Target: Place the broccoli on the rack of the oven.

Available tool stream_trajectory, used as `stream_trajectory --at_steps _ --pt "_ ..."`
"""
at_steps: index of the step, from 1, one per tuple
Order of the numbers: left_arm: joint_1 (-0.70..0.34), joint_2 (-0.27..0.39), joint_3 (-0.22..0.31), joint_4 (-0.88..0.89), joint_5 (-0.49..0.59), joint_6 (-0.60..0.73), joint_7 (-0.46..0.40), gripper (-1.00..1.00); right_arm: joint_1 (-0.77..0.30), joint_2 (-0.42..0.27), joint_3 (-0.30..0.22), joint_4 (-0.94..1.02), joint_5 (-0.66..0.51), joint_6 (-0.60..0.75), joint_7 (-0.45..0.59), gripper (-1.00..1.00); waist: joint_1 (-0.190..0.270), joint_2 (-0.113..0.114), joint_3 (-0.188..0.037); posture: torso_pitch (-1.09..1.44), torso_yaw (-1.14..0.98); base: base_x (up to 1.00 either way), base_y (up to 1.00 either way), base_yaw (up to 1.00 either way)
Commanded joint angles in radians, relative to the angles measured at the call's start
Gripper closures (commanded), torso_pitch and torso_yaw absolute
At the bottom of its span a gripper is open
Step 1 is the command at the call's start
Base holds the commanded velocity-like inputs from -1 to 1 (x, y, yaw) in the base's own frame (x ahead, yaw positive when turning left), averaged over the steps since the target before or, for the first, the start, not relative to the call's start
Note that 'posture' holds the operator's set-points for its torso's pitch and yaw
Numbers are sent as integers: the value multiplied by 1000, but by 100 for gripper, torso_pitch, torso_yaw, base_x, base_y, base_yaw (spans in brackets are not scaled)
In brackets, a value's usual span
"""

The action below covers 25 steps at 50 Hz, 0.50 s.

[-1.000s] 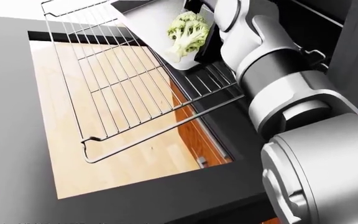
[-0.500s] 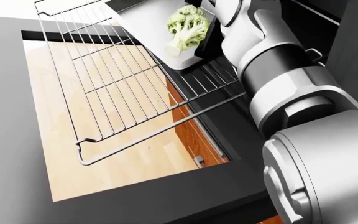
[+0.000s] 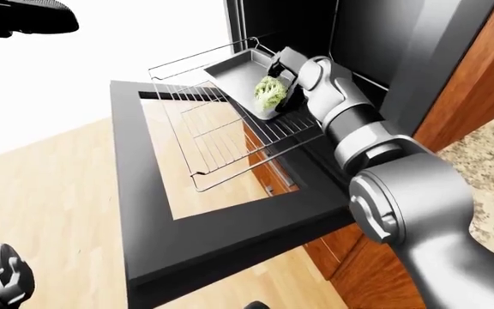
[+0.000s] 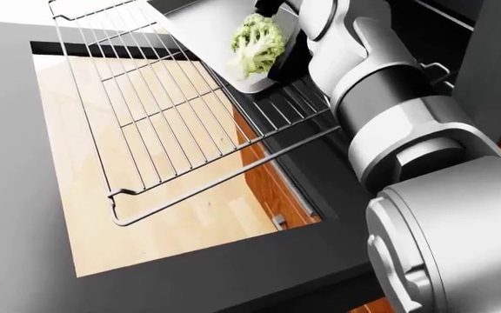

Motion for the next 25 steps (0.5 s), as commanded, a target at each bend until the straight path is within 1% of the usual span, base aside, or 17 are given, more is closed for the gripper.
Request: stream_trajectory --at_steps 1,2,3,4,6,9,12,13,14,15,19,25 --pt "-26 21 24 -9 10 -27 2 -100 -41 -6 1 -37 -6 -11 -8 -20 1 2 -32 8 73 0 0 0" --pt "-25 23 26 -10 10 -25 1 -100 -41 -6 1 -37 -6 -9 -6 -22 1 2 -32 8 73 0 0 0" --pt "-25 25 29 -10 8 -24 0 -100 -41 -6 1 -37 -6 -10 -3 -35 0 2 -33 8 73 0 0 0" --pt "-25 27 31 -9 7 -24 -1 -100 -42 -6 1 -37 -7 -9 -3 -36 0 3 -33 8 73 0 0 0" --pt "-29 23 21 -4 11 -29 2 -100 -43 -7 0 -37 -7 -8 1 -53 -1 3 -33 8 73 0 0 0" --pt "-34 16 11 3 19 -36 3 -100 -44 -8 1 -37 -9 -8 1 -65 0 3 -34 8 73 0 0 0" --pt "-36 13 11 3 25 -35 1 -100 -46 -8 0 -37 -10 -5 3 -65 1 2 -35 8 73 0 0 0" --pt "-35 13 12 1 26 -34 0 -100 -47 -8 0 -37 -10 -4 3 -70 1 2 -35 8 73 0 0 0" --pt "-35 13 14 0 25 -32 -1 -100 -47 -7 -1 -37 -9 -4 3 -78 1 2 -34 8 73 0 0 0" --pt "-38 15 16 1 25 -30 -3 -100 -49 -8 0 -37 -10 -4 4 -100 1 2 -34 8 73 0 0 0" --pt "-35 9 11 2 33 -36 -3 -100 -49 -6 0 -37 -11 -6 6 -100 0 2 -34 8 73 0 0 0" --pt "-31 17 28 -7 27 -23 -10 -100 -79 -6 1 -41 -11 -20 11 -100 -1 2 -34 8 73 0 0 0"
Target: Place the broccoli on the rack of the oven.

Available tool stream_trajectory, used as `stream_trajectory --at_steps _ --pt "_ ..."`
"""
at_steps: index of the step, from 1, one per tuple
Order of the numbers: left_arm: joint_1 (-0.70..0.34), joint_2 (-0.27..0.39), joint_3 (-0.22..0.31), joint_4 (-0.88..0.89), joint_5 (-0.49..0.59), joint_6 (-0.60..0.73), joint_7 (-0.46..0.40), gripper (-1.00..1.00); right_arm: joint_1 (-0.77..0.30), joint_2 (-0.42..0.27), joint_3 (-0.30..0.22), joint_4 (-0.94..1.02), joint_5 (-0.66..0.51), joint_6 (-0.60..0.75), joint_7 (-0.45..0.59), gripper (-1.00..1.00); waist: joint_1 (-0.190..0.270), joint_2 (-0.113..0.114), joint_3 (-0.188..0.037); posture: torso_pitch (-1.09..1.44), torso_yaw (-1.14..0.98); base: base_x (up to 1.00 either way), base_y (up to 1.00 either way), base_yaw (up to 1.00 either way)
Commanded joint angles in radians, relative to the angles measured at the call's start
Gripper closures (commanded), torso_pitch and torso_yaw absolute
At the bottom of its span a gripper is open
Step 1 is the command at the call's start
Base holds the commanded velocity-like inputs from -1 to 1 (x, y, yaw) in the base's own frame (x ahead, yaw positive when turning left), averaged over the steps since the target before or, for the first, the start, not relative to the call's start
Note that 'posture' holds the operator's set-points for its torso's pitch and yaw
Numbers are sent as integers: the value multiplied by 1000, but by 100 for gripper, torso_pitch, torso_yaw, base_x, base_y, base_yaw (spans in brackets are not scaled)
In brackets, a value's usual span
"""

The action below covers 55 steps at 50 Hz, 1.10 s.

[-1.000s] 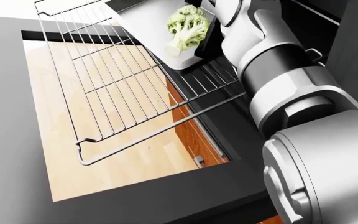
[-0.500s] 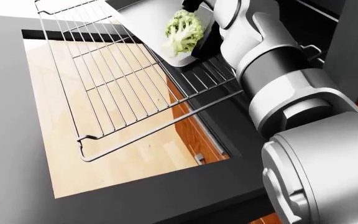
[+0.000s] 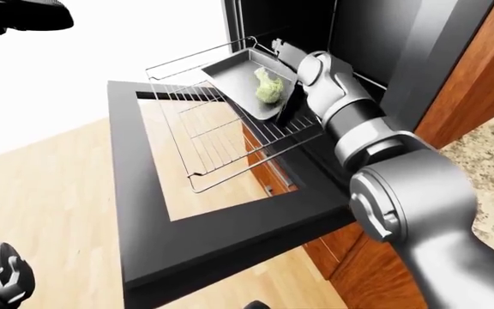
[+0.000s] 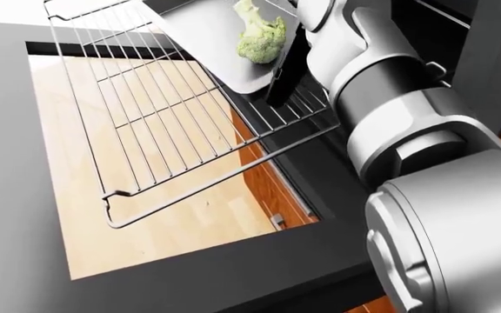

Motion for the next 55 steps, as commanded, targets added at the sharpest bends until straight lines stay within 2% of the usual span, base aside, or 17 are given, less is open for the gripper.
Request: stream_trajectory --at_steps 1,10,22,38,39,44,55 --pt "-24 21 23 -13 3 -21 3 -100 -56 -6 1 -49 -2 -25 -13 -100 1 1 -34 8 73 0 0 0" --pt "-11 22 29 -26 -13 -15 13 -100 -115 0 -1 -63 22 -40 16 -100 -2 3 -33 8 73 0 0 0" --pt "-27 4 3 -18 6 -21 20 -100 -229 3 -6 -92 77 -48 48 -100 -3 3 -26 8 73 0 0 0" --pt "-31 -1 6 -17 27 -18 8 -100 -383 -23 -12 -189 195 26 81 -100 -4 5 -16 8 73 0 0 0" --pt "-30 0 10 -18 26 -17 6 -100 -394 -21 -25 -208 218 42 78 -100 -4 5 -16 8 73 0 0 0" --pt "-25 6 20 -24 21 -12 5 -100 -411 -32 -6 -301 241 120 106 -100 -5 4 -13 8 73 0 0 0" --pt "-31 17 27 -30 8 1 13 -100 -331 -55 30 -746 219 406 249 -100 3 -3 -2 8 73 0 0 0"
